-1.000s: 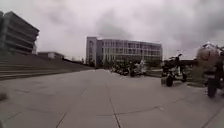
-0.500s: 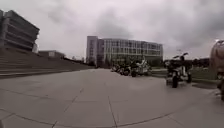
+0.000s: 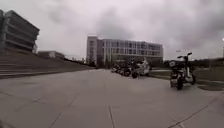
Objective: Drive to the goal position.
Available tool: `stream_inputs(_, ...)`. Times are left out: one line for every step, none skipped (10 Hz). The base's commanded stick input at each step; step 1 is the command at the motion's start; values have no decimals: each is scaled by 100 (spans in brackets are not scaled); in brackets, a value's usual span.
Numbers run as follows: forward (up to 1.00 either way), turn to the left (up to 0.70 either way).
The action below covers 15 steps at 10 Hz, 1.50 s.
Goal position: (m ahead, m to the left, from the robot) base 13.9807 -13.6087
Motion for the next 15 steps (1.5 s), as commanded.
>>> stream_inputs(50, 0)
stream_inputs(50, 0)
stream_inputs(50, 0)
stream_inputs(50, 0)
stream_inputs(50, 0)
stream_inputs(50, 0)
stream_inputs(50, 0)
stream_inputs(50, 0)
stream_inputs(50, 0)
stream_inputs(50, 0)
stream_inputs(50, 0)
stream_inputs(50, 0)
stream_inputs(50, 0)
stream_inputs(50, 0)
stream_inputs(50, 0)
